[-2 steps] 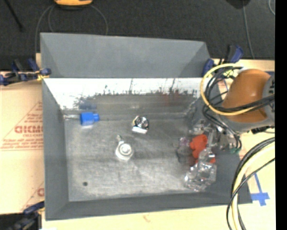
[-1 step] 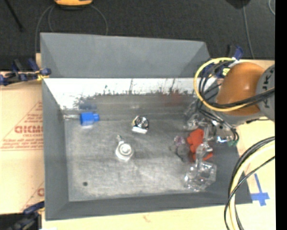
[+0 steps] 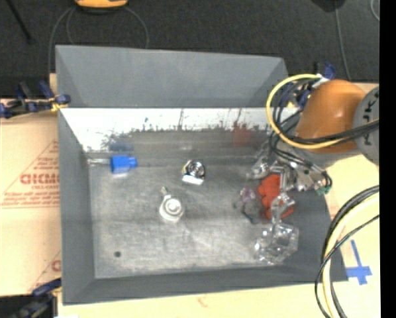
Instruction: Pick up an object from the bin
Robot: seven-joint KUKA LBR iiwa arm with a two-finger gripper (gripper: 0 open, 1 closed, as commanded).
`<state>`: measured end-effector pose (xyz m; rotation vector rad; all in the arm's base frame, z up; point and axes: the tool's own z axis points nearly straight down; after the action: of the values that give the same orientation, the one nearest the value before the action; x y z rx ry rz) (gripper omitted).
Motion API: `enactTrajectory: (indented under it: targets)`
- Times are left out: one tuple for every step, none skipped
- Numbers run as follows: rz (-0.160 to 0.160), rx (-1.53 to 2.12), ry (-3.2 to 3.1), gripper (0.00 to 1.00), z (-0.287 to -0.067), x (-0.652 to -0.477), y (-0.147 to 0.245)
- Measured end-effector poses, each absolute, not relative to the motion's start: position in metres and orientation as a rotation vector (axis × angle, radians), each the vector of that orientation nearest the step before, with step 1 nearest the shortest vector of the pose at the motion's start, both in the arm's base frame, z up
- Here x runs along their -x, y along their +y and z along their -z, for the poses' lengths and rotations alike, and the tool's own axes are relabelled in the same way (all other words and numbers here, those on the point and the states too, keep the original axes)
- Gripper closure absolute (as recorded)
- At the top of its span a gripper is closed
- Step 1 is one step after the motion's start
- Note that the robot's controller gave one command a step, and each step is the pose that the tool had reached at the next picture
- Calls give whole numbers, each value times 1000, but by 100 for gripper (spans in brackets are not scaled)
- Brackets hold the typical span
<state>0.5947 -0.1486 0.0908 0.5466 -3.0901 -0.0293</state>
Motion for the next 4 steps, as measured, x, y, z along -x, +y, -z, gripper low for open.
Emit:
enactTrajectory:
  targets:
    - [24, -228, -3137, 0, -74, -611, -150]
    - [-3, -494, -3108, 0, -109, -594, -112]
    - [27, -799, -3042, 0, -89, -638, -146]
    - [-3, -1088, -2957, 0, -163, -618, -47]
